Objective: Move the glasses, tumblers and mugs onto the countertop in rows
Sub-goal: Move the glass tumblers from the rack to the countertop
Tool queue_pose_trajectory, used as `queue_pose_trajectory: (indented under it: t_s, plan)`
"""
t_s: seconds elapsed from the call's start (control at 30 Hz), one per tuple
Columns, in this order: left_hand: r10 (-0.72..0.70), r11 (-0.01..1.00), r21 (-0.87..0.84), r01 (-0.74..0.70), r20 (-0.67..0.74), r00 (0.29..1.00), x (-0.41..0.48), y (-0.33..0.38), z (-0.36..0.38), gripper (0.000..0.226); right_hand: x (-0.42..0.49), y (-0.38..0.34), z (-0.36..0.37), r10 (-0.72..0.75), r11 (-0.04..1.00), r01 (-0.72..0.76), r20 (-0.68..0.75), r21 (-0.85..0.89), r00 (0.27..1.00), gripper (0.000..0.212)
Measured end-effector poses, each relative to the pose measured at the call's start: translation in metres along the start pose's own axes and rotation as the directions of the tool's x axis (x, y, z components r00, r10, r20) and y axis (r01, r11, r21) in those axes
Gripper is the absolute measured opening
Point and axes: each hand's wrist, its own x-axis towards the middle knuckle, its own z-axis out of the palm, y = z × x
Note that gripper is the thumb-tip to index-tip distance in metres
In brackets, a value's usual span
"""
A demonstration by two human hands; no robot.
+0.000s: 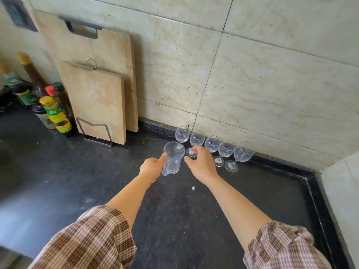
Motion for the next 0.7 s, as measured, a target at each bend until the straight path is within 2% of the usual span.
queue_pose_trajectory:
  t_s: [0.13,0.2,0.3,0.4,0.5,0.7]
  plan:
    - [0.121,0.983,0.159,-0.091,-0.187,0.975,-0.035,-0.021,-0.06,0.045,-0.005,-0.043,0.012,-0.134,0.987,0.141,0.097,-0.073,0.986,0.041]
    - [0.14,0.977,0.197,-0.084,-0.286,0.948,-0.057,-0.042,-0.093,0.037,-0.013,-0.074,0.029,-0.216,0.966,0.235,0.162,-0.107,0.963,0.041]
    - [0.153,0.965,0.258,-0.04,-0.439,0.885,-0.097,-0.081,-0.143,0.038,-0.038,-0.127,0.066,-0.347,0.912,0.393,0.292,-0.117,0.891,0.045]
    - [0.137,0.946,0.318,0.054,-0.546,0.826,-0.144,-0.126,-0.189,0.038,-0.081,-0.182,0.105,-0.465,0.837,0.54,0.405,-0.09,0.787,0.047]
    - [0.112,0.926,0.344,0.154,-0.641,0.759,-0.201,-0.177,-0.234,0.041,-0.138,-0.232,0.142,-0.597,0.705,0.705,0.474,-0.074,0.647,0.045]
    - [0.051,0.874,0.331,0.357,-0.791,0.609,-0.334,-0.281,-0.314,0.044,-0.282,-0.32,0.198,-0.703,0.435,0.9,0.62,-0.014,0.349,0.049]
